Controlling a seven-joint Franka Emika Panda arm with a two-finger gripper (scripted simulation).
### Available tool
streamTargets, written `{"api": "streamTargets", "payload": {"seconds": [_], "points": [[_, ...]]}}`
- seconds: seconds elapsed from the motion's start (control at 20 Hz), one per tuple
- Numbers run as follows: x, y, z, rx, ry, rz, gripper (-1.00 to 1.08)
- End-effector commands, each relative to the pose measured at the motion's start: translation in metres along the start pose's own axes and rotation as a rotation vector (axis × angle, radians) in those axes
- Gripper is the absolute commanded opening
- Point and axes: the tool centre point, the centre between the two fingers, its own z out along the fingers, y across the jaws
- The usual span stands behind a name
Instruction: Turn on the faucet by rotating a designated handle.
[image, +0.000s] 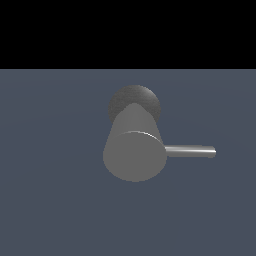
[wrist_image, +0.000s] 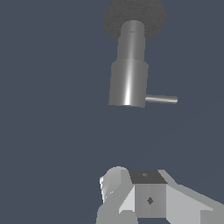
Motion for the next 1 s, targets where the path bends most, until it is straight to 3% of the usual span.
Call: {"api": "streamTargets", "payload": {"seconds": [0.0, 0.25, 0.45, 0.7, 0.95], "points": [[0.000, 0.000, 0.000, 0.000, 0.000, 0.000, -1.00], [0.001, 0.000, -0.002, 0.025, 0.014, -0.001, -1.00], [0.002, 0.002, -0.007, 0.082, 0.048, -0.002, -1.00], [0.006, 0.005, -0.018, 0.199, 0.118, -0.003, -1.00], [0.010, 0.014, -0.036, 0.364, 0.223, 0.000, -1.00]]}}
